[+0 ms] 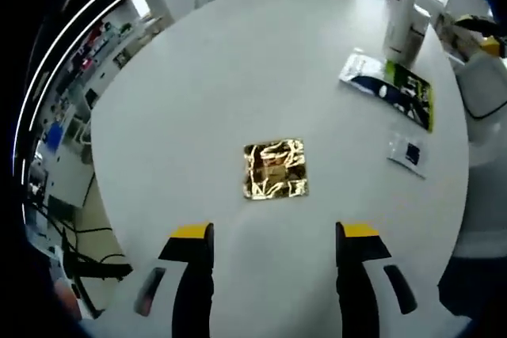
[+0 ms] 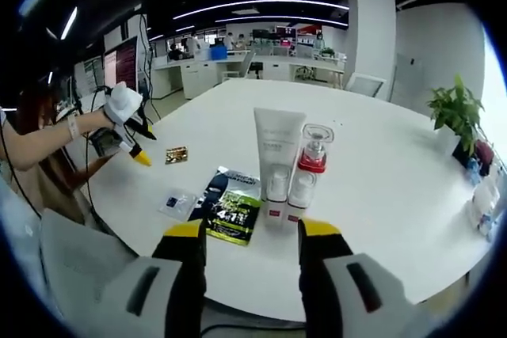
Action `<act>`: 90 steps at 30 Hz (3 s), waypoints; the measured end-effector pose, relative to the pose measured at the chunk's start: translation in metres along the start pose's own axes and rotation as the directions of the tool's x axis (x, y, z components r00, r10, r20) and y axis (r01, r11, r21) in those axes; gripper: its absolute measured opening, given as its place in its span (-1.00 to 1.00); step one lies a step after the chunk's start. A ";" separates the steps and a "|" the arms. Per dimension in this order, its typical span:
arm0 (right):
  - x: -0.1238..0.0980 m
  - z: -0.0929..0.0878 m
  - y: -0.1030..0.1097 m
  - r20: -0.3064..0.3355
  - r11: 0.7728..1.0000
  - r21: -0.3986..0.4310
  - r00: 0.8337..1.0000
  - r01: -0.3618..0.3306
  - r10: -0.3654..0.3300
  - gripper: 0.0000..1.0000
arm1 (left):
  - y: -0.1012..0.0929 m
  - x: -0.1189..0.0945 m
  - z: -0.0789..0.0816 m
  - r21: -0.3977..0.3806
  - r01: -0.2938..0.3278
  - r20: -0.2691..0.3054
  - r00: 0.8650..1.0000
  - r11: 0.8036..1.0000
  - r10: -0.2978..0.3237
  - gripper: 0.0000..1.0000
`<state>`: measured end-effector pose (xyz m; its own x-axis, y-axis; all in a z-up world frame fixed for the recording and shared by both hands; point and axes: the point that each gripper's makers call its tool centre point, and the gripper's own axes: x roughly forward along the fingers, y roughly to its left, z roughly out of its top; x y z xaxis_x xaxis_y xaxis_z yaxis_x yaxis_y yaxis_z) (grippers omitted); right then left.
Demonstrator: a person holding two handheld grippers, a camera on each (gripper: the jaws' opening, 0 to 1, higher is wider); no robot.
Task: Arrange the skincare products in the storage area until every visible bottle or jar stands upright without overlapping.
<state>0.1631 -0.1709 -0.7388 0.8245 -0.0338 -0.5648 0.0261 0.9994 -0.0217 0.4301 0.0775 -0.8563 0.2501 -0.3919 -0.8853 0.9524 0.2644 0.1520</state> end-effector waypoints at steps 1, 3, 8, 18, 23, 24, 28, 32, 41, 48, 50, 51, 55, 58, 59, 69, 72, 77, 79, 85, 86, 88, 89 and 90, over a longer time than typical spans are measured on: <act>0.000 0.000 0.000 0.001 1.000 0.002 1.000 0.002 -0.002 -0.07 | 0.002 0.000 0.000 0.000 -0.005 -0.004 1.000 1.000 0.005 0.17; 0.000 0.001 -0.001 0.001 1.000 0.004 1.000 0.006 -0.006 -0.08 | 0.005 0.001 -0.001 0.008 -0.016 -0.010 1.000 1.000 0.016 0.17; 0.000 0.001 -0.004 0.003 1.000 0.010 1.000 0.015 -0.015 -0.08 | 0.011 0.005 -0.001 0.017 -0.018 -0.020 1.000 1.000 0.018 0.15; 0.000 -0.002 -0.007 -0.003 1.000 0.022 1.000 0.020 -0.020 -0.08 | 0.014 0.014 -0.003 0.064 -0.032 -0.055 0.998 0.997 0.036 0.15; 0.002 0.000 -0.007 -0.001 1.000 0.023 1.000 0.018 -0.017 -0.08 | 0.013 0.017 -0.004 0.084 -0.032 -0.071 0.997 0.996 0.038 0.15; 0.003 0.000 -0.007 -0.002 1.000 0.022 1.000 0.017 -0.017 -0.08 | 0.012 0.016 -0.004 0.079 -0.027 -0.074 0.997 0.997 0.033 0.13; 0.005 0.001 -0.007 -0.004 1.000 0.015 1.000 0.011 -0.011 -0.08 | 0.011 0.016 -0.002 0.067 -0.016 -0.066 0.998 0.998 0.021 0.14; 0.007 0.001 -0.008 -0.008 1.000 0.014 1.000 0.009 -0.009 -0.08 | 0.009 0.016 0.002 0.077 -0.015 -0.066 0.998 0.997 0.020 0.14; 0.010 -0.002 -0.006 -0.016 1.000 0.020 1.000 -0.003 0.003 -0.08 | 0.011 0.023 0.015 0.089 0.000 -0.073 0.997 0.996 0.007 0.14; 0.009 -0.001 -0.009 -0.008 0.999 0.033 1.000 -0.003 0.004 -0.08 | 0.013 0.029 0.025 0.101 0.010 -0.070 0.998 0.995 -0.003 0.14; 0.009 -0.002 -0.009 -0.007 0.999 0.036 1.000 -0.003 0.003 -0.08 | 0.013 0.031 0.029 0.106 0.014 -0.070 0.998 0.994 -0.007 0.14; 0.009 -0.002 -0.009 -0.007 0.999 0.040 1.000 -0.002 0.002 -0.08 | 0.013 0.032 0.031 0.108 0.015 -0.070 0.998 0.994 -0.007 0.14; 0.008 -0.007 -0.009 -0.014 0.999 0.047 1.000 -0.002 0.002 -0.08 | 0.013 0.037 0.037 0.122 0.023 -0.070 0.997 0.992 -0.014 0.14; 0.007 -0.009 -0.011 -0.015 0.999 0.054 1.000 0.004 -0.003 -0.08 | 0.013 0.040 0.042 0.130 0.028 -0.072 0.997 0.991 -0.019 0.13; 0.007 -0.009 -0.012 -0.015 0.998 0.056 1.000 0.005 -0.004 -0.08 | 0.013 0.040 0.043 0.134 0.030 -0.071 0.997 0.991 -0.021 0.13; 0.005 -0.013 -0.015 -0.018 0.997 0.070 1.000 0.014 -0.013 -0.09 | 0.013 0.051 0.056 0.112 0.063 -0.064 0.996 0.992 -0.056 0.11; 0.005 -0.015 -0.016 -0.021 0.997 0.074 1.000 0.018 -0.016 -0.09 | 0.013 0.053 0.059 0.113 0.073 -0.071 0.995 0.991 -0.065 0.12; 0.005 -0.016 -0.016 -0.023 0.997 0.079 1.000 0.017 -0.016 -0.09 | 0.014 0.057 0.063 0.127 0.086 -0.085 0.994 0.988 -0.075 0.12; 0.005 -0.016 -0.015 -0.022 0.997 0.080 1.000 0.017 -0.015 -0.09 | 0.014 0.058 0.064 0.128 0.097 -0.096 0.992 0.987 -0.085 0.09; 0.005 -0.018 -0.016 -0.023 0.996 0.086 1.000 0.021 -0.019 -0.09 | 0.012 0.062 0.065 0.118 0.143 -0.121 0.984 0.983 -0.129 -0.01; 0.004 -0.018 -0.016 -0.024 0.996 0.087 1.000 0.022 -0.020 -0.09 | 0.011 0.063 0.064 0.106 0.160 -0.130 0.981 0.981 -0.146 -0.04; 0.004 -0.019 -0.017 -0.026 0.996 0.089 0.999 0.024 -0.022 -0.09 | 0.010 0.064 0.064 0.101 0.181 -0.140 0.976 0.978 -0.166 -0.09; 0.004 -0.020 -0.017 -0.027 0.996 0.088 0.999 0.025 -0.023 -0.09 | 0.011 0.065 0.065 0.103 0.186 -0.143 0.975 0.977 -0.170 -0.10; 0.004 -0.020 -0.018 -0.028 0.996 0.088 0.999 0.025 -0.023 -0.09 | 0.013 0.066 0.066 0.104 0.190 -0.146 0.974 0.976 -0.174 -0.11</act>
<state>0.1544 -0.1886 -0.7570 0.8076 -0.0570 -0.5870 0.0968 0.9946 0.0366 0.4702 -0.0029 -0.8844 0.0527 -0.2985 -0.9529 0.9954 0.0921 0.0262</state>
